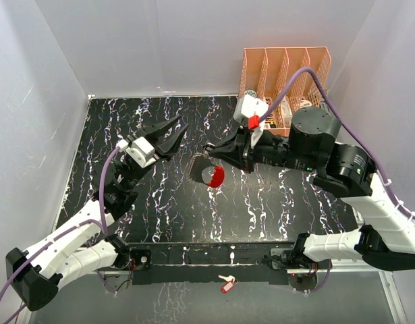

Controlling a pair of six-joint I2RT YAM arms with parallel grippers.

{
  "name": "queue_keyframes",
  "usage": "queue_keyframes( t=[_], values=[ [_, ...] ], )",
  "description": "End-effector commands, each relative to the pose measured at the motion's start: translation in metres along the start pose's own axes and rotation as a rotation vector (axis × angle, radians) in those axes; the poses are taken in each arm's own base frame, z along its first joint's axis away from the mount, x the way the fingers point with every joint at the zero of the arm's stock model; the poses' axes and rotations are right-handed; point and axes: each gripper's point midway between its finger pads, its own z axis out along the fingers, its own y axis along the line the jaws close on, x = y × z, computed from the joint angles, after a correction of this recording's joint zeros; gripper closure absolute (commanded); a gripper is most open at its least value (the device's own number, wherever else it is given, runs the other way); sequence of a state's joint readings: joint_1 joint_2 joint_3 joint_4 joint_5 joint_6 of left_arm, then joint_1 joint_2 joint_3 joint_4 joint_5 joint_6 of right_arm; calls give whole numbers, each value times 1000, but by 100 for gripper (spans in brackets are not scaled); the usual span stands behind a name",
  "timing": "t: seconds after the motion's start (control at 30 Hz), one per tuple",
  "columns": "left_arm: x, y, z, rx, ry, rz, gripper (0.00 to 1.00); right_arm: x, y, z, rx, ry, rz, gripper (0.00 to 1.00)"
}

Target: Remove the keys from the keyring

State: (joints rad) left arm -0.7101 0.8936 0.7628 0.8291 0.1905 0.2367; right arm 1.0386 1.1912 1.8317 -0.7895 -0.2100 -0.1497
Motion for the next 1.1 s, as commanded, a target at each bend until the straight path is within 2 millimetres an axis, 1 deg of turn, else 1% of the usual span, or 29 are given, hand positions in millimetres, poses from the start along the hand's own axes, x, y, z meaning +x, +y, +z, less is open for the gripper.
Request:
queue_keyframes(
  t=[0.0,0.13,0.2,0.23,0.33,0.4,0.53,0.6,0.73,0.8,0.93,1.07],
  values=[
    [-15,5,-4,-22,-35,20,69,-30,9,-22,-34,-127,-42,100],
    [-23,7,-6,-32,-39,-8,69,-31,4,-23,-4,-136,-32,100],
    [-30,9,-5,-32,-29,-37,70,-30,3,-21,0,-132,-30,100],
    [-38,9,-3,-24,-29,-50,72,-29,3,-21,2,-131,-29,100],
    [-54,5,-1,14,-14,-93,78,-28,1,-17,8,-127,-28,100],
    [-65,3,-2,40,-5,-118,80,-28,0,-14,13,-124,-28,100],
    [-88,-6,-8,93,-31,-181,77,-27,-4,-10,27,-120,-26,100],
    [-94,-10,-10,118,-36,-208,75,-28,-6,-9,39,-122,-25,100],
    [-95,-16,-13,142,-9,-261,73,-29,-9,-7,51,-127,-22,100],
    [-89,-20,-14,152,16,-288,73,-30,-10,-6,54,-131,-23,100],
    [-87,-24,-16,161,23,-318,75,-31,-12,-5,66,-131,-20,100],
    [-89,-25,-18,165,19,-326,77,-30,-13,-3,71,-128,-19,100]
  ],
)
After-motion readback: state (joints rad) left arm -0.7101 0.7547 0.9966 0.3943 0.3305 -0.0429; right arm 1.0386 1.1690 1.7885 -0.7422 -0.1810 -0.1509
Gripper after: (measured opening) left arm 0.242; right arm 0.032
